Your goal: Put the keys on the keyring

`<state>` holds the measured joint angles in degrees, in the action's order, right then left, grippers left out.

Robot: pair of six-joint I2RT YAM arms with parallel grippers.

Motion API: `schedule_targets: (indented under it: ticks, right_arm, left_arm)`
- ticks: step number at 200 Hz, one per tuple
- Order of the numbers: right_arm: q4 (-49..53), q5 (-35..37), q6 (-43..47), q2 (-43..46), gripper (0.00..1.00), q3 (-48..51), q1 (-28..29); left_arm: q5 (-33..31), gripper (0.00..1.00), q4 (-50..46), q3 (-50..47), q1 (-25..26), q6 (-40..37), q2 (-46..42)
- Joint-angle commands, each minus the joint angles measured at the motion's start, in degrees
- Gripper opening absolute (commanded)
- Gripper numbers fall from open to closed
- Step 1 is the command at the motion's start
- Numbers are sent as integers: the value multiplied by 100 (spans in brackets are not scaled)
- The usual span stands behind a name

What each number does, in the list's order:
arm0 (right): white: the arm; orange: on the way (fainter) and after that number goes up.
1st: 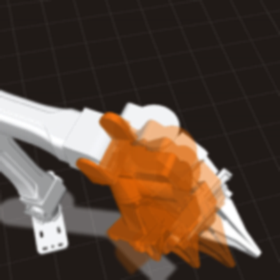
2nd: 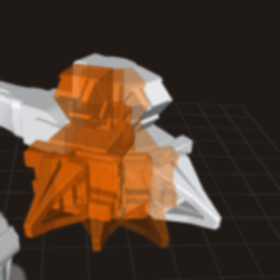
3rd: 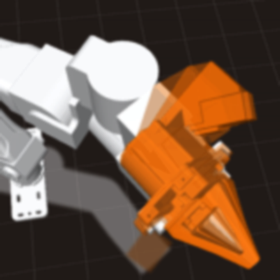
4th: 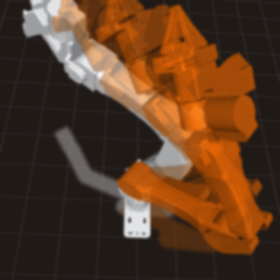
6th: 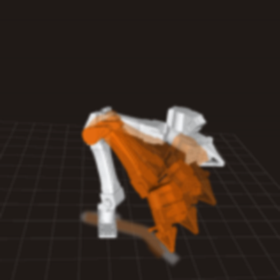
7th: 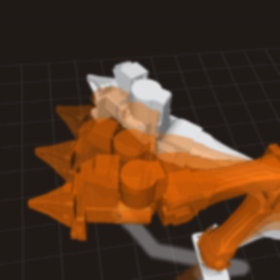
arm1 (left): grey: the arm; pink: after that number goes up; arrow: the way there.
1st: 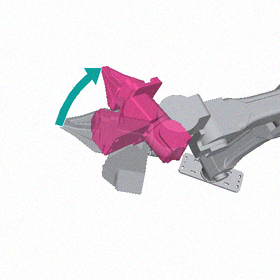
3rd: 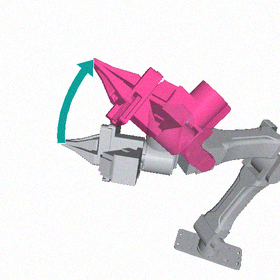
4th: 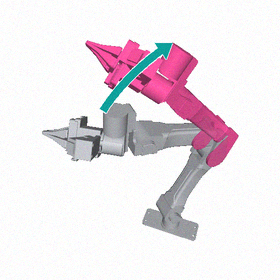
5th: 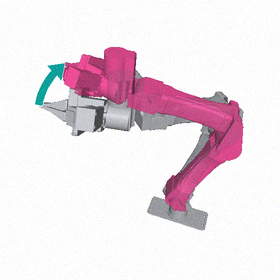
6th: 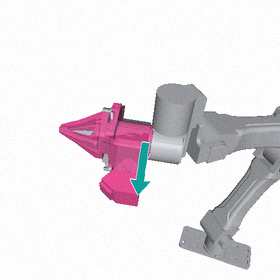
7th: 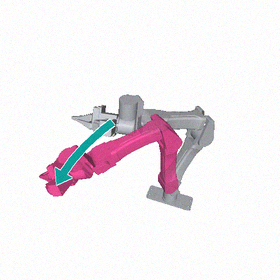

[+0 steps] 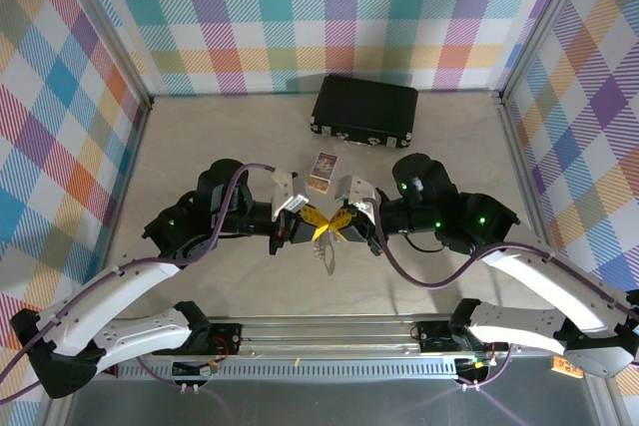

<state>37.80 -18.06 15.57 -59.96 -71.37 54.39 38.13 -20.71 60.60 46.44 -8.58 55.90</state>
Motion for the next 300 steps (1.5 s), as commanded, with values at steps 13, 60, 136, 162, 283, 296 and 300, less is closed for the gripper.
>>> schedule_targets:
  ticks: [13,60,136,162,283,296,300]
  right_arm:
    - [-219,-126,8,83,0,-161,34]
    - [-1340,-250,-546,566,9,475,36]
    - [-2088,-306,-933,779,18,868,36]
    - [-2255,-390,-951,777,16,921,33]
    - [-527,173,-117,239,0,-176,58]
    - [-369,232,-40,101,0,-302,92]
    - [-333,248,-29,68,0,-329,94]
  left_arm:
    - [-12,0,243,58,17,141,-105]
    - [-44,0,2163,-547,15,1122,-440]
    - [66,0,3129,-949,20,1591,-683]
    - [108,0,3346,-1091,19,1660,-726]
    - [-697,18,582,-402,24,172,-638]
    - [-664,18,527,-337,18,131,-611]
    - [-631,19,524,-318,30,129,-592]
